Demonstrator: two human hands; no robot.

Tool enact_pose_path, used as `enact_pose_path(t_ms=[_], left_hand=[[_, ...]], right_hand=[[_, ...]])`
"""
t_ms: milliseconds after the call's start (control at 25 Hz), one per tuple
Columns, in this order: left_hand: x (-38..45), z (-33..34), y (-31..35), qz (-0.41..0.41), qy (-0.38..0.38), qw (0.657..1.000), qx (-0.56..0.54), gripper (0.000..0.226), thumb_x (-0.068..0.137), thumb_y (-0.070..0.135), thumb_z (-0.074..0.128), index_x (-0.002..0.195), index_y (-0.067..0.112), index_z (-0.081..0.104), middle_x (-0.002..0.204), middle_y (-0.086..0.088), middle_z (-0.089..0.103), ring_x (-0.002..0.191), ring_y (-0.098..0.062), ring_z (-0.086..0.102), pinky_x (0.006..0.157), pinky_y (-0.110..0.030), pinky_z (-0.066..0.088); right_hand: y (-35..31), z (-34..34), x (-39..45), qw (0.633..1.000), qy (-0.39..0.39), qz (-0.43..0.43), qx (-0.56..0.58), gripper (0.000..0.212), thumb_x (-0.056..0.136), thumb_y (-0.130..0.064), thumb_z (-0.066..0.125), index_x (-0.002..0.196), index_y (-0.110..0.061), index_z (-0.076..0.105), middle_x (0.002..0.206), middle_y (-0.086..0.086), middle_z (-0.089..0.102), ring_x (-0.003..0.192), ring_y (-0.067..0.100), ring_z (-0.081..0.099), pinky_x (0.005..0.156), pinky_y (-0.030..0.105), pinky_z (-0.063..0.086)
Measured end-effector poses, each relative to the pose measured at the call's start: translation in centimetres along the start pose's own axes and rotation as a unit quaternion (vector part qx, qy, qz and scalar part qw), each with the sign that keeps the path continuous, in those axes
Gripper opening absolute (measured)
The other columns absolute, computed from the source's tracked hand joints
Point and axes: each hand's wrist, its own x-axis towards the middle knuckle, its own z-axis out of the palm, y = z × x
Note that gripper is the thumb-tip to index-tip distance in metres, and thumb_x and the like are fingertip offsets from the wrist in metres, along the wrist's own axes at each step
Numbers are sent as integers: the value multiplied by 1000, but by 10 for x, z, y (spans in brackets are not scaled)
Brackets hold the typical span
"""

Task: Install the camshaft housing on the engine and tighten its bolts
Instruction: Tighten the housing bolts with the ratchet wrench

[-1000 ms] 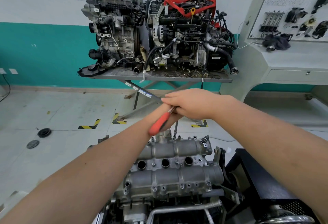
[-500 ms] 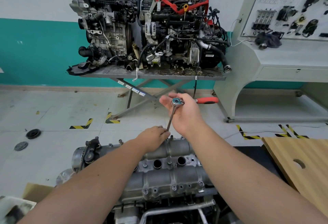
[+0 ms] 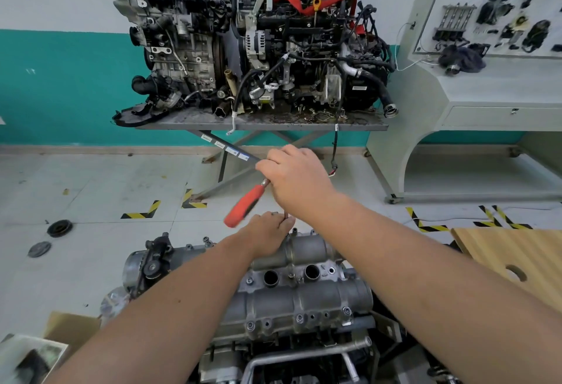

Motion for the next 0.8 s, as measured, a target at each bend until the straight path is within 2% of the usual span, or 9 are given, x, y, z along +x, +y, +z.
enact_pose_path(t_ms=[160,320,360,440,520,560,600,720,800], left_hand=[[1,-1,-11,-37,-26,999,-30,47,108,40,20,145,22,41,141,-12,46,130,-35,40,108,-45,33],[4,1,-15,-74,-19,991,-112,40,109,27,26,145,18,41,137,-10,49,126,-31,41,96,-37,32],[6,2,-17,-85,-14,989,-118,39,109,29,26,142,19,44,134,-11,50,123,-31,43,92,-36,31],[8,3,-18,-97,-6,987,-130,39,109,32,25,137,19,48,132,-11,50,120,-30,43,87,-35,29],[7,5,-17,-103,5,985,-135,39,109,31,25,137,17,48,134,-12,49,118,-30,42,89,-36,30],[8,4,-17,-95,-3,989,-116,38,109,29,25,137,15,47,135,-13,48,116,-31,43,88,-36,30],[10,4,-18,-85,-5,991,-101,38,108,28,26,135,14,48,134,-14,48,111,-30,43,86,-36,30],[8,1,-12,-60,-13,998,-33,36,107,31,27,123,15,54,126,-10,51,98,-25,39,83,-34,28],[5,0,-9,-60,-7,998,-33,34,106,30,27,118,13,54,122,-9,53,101,-27,44,86,-36,31]], right_hand=[[-8,-24,22,976,-187,61,-90,45,103,-50,26,128,-19,48,99,5,55,89,30,57,67,38,32],[-4,-38,41,917,-313,201,142,29,106,-29,32,101,-11,54,79,3,70,69,22,66,59,33,46],[-6,-37,40,850,-305,297,310,23,104,-21,34,101,-8,53,76,5,75,70,21,72,63,32,48],[-13,-31,31,608,-169,464,621,10,99,-10,38,102,-12,47,71,5,75,73,21,75,67,35,51],[-15,-15,21,380,35,512,770,9,96,-1,42,95,-7,49,66,6,71,81,25,70,81,33,56],[-16,-4,16,343,96,500,789,11,96,-1,44,90,-6,51,66,7,70,85,25,65,89,33,54],[-18,5,10,369,125,481,785,12,98,-7,46,88,-7,53,70,6,71,86,22,63,88,31,52],[-24,21,-11,616,106,405,667,23,97,-40,49,106,-28,66,105,-13,73,98,3,64,89,22,50],[-26,23,-20,739,118,319,582,37,97,-45,47,128,-31,64,128,-26,58,119,-13,50,97,6,38]])
